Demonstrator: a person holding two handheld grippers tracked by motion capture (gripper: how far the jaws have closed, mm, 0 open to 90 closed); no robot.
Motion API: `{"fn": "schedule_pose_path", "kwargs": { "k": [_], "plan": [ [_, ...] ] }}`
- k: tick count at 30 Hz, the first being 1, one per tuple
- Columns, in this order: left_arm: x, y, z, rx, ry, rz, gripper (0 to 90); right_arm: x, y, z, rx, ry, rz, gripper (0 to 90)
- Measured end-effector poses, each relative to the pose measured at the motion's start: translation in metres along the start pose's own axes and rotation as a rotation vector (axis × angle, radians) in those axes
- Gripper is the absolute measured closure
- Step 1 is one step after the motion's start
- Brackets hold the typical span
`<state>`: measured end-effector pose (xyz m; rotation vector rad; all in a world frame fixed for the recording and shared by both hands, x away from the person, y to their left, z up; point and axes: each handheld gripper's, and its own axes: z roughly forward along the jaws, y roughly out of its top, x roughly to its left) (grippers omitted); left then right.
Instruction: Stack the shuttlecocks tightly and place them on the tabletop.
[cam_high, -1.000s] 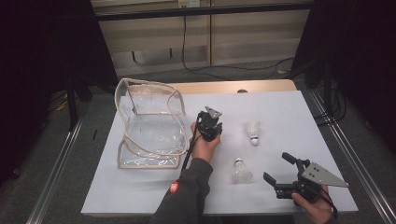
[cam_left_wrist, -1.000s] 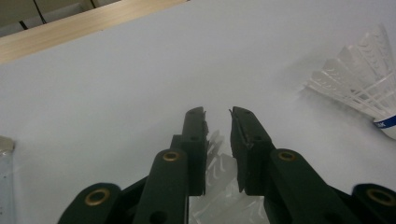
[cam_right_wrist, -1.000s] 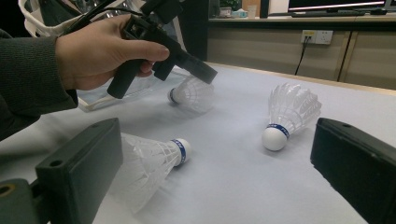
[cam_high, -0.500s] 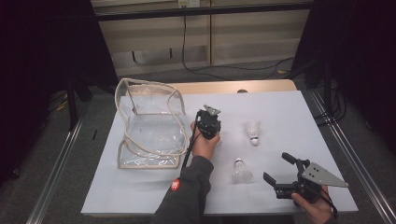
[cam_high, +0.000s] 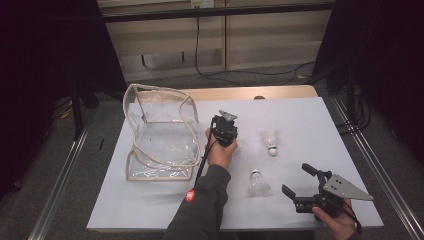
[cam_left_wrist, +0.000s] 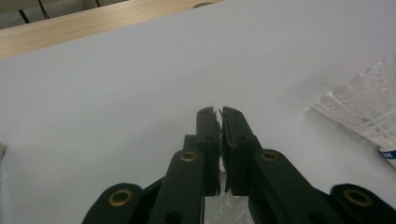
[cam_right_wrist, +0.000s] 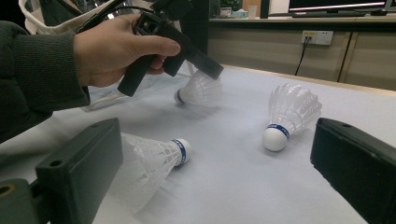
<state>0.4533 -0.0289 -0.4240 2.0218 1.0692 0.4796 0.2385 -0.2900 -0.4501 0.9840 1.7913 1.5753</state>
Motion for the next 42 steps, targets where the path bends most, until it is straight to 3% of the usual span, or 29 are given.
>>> {"fn": "schedule_pose_path", "kwargs": {
  "k": [14,19,31,42],
  "plan": [
    [-0.0021,0.0,0.0042,0.005,0.014,0.021,85.5,0.0007,0.0002,0.0,-0.001,0.001,0.002,1.8],
    [-0.0012,-0.0005,0.0059,0.023,-0.003,0.02,85.6,0.0003,0.0,-0.0001,-0.001,0.001,-0.001,1.8],
    [0.0059,-0.0004,-0.0004,0.033,0.044,0.032,87.2,0.0006,0.0,-0.0005,0.001,0.001,0.0,1.7],
    [0.004,-0.0004,0.0005,0.034,0.022,0.023,82.2,0.0004,-0.0001,0.0,0.0,0.001,-0.002,1.7]
  ]
}}
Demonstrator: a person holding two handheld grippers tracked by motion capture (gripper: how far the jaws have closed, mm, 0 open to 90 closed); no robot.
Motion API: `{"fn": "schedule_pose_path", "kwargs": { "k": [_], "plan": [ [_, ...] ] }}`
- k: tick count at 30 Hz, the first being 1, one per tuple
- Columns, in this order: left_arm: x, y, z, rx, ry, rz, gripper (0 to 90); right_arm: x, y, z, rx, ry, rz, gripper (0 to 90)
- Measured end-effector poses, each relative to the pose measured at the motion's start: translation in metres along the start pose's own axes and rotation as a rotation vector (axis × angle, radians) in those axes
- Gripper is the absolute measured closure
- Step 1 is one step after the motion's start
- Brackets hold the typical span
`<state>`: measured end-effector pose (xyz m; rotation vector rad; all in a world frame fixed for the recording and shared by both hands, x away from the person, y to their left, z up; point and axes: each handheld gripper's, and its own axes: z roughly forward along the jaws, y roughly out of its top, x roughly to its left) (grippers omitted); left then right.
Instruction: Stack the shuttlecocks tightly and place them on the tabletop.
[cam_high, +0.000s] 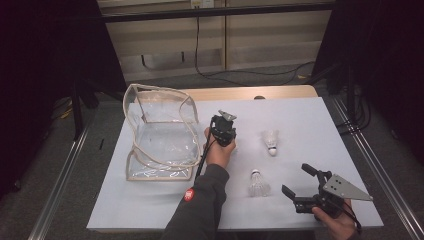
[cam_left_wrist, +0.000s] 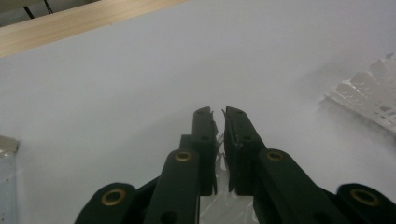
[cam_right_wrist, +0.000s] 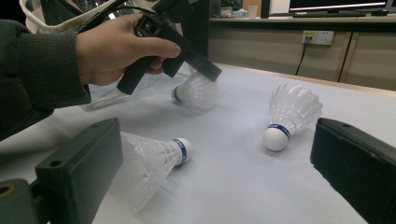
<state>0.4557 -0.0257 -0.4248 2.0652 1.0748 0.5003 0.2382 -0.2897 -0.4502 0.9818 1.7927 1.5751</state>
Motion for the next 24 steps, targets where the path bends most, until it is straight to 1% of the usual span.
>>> {"fn": "schedule_pose_path", "kwargs": {
  "k": [2,3,8,9,12,17,24],
  "plan": [
    [-0.0003,0.0004,-0.0003,-0.008,0.0,-0.005,81.0,-0.0001,0.0,-0.0001,-0.001,0.0,0.0,1.8],
    [0.0002,0.0006,-0.0004,-0.007,0.002,-0.001,81.0,-0.0001,0.0,-0.0001,-0.001,0.0,0.0,1.7],
    [-0.0002,0.0005,-0.0004,-0.009,-0.001,-0.011,80.1,0.0002,0.0001,0.0001,0.0,0.001,0.0,1.8],
    [-0.0002,0.0007,-0.001,-0.008,-0.001,-0.005,79.5,0.0001,0.0001,0.0002,-0.001,0.0,-0.001,1.7],
    [-0.0018,0.001,-0.0014,-0.017,0.0,-0.008,78.0,0.0002,0.0001,0.0001,0.0,0.001,0.0,1.8],
    [-0.003,0.0014,-0.0019,-0.015,-0.015,-0.009,75.6,0.0002,0.0001,0.0002,-0.001,0.003,-0.001,1.7],
    [-0.0044,0.0014,-0.002,-0.012,-0.022,-0.005,74.7,0.0005,0.0003,0.0,-0.001,0.002,0.001,1.8]
  ]
}}
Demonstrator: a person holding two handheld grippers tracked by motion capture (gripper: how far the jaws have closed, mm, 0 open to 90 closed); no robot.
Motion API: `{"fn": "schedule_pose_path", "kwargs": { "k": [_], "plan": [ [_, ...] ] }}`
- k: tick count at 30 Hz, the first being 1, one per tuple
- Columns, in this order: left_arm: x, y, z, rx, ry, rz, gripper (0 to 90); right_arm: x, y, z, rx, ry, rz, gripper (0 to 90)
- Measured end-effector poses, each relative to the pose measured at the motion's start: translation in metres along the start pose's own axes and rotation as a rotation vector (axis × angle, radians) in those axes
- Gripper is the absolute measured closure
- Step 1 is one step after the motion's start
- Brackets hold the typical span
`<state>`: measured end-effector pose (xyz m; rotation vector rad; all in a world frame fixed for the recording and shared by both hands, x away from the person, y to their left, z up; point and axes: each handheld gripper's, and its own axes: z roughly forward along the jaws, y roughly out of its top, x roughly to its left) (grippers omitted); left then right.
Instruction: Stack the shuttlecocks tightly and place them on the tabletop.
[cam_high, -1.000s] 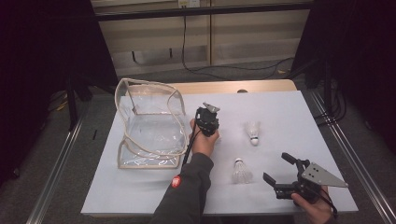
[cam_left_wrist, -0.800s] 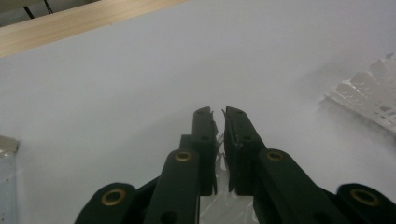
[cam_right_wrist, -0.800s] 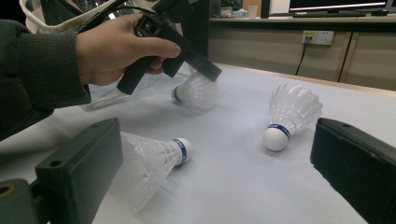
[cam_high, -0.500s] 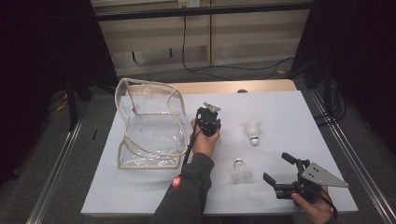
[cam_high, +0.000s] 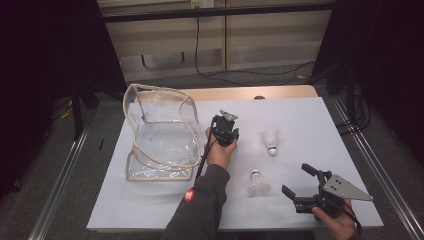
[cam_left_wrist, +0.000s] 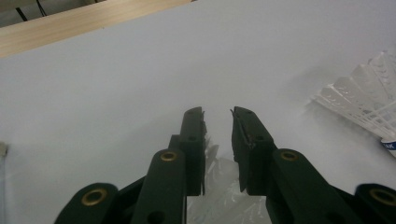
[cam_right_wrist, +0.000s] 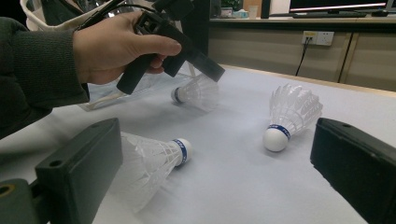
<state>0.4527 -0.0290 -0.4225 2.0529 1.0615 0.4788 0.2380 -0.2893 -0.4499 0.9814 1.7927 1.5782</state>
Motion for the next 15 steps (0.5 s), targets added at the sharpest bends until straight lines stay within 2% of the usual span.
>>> {"fn": "schedule_pose_path", "kwargs": {
  "k": [15],
  "plan": [
    [0.0007,0.0001,-0.004,0.009,-0.009,0.011,78.8,0.0004,0.0,0.0,0.0,0.003,-0.003,1.8]
  ]
}}
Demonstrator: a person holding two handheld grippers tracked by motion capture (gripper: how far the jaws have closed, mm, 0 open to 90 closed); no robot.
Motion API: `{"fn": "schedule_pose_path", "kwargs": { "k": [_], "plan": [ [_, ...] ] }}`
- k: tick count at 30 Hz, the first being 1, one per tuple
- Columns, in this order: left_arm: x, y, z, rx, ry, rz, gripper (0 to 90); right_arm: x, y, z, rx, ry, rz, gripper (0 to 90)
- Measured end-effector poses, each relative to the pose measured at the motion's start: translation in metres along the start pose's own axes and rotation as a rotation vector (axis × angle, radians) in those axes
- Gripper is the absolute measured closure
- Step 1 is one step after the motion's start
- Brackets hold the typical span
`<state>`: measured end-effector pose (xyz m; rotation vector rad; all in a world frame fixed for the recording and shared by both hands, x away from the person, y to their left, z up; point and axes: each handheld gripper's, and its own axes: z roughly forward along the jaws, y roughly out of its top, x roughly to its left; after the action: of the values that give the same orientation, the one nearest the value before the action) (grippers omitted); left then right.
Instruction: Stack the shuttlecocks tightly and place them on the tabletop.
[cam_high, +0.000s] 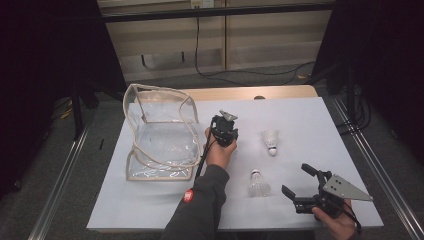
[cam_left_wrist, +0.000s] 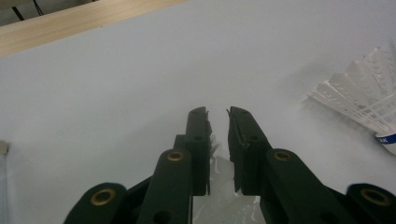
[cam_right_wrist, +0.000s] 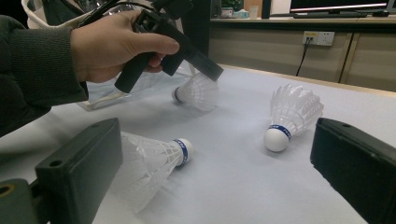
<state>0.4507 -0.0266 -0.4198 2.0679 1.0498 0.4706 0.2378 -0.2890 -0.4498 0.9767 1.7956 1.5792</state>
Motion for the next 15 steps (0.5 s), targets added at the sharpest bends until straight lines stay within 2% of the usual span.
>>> {"fn": "schedule_pose_path", "kwargs": {
  "k": [15],
  "plan": [
    [-0.0017,-0.0001,-0.0022,0.004,-0.01,0.011,80.3,0.0,0.0001,-0.0001,-0.001,0.0,0.0,1.8]
  ]
}}
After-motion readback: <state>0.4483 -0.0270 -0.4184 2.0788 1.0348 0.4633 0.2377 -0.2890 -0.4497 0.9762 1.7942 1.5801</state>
